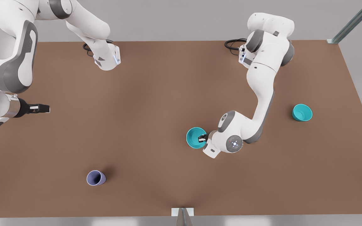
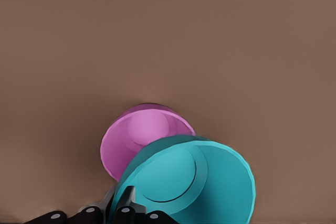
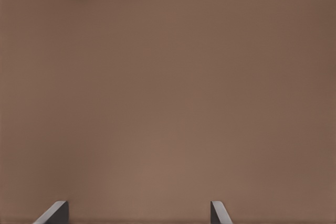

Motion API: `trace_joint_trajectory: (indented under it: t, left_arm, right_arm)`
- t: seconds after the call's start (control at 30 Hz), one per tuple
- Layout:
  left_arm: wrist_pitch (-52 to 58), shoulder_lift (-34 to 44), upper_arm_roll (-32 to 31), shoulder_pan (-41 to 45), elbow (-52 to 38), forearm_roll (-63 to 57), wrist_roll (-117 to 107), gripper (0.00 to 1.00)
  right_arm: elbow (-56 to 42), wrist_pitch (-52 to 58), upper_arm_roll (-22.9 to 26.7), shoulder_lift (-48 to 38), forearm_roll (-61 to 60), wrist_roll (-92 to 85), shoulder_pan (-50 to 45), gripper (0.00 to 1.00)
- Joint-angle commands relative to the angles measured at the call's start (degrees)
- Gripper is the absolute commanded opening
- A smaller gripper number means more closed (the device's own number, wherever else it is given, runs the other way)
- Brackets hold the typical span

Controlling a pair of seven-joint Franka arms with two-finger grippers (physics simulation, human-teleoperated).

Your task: Stack the blue bowl on the pink bowl

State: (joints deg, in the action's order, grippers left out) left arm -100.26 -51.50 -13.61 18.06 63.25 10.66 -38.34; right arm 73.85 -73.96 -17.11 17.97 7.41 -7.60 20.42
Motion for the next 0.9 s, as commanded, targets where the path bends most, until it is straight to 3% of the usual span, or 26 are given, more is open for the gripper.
trace_joint_trajectory:
  t: [0.0,0.13,0.87]
  left_arm:
    - [-2.31,0.17,-0.01,0.23,1.18,-0.11,-12.99,0.21]
    - [-8.46,1.93,0.08,0.14,6.01,-0.02,-12.90,0.21]
    - [-5.39,2.63,0.69,0.05,8.12,-0.55,-12.55,0.21]
  right_arm:
    - [-0.02,0.04,-0.03,-0.04,-0.03,-1.28,-0.03,1.00]
    - [-0.02,0.13,-0.03,0.04,-0.03,-1.28,-0.12,1.00]
    - [-0.02,0.22,-0.29,0.31,0.15,-1.19,-0.82,1.00]
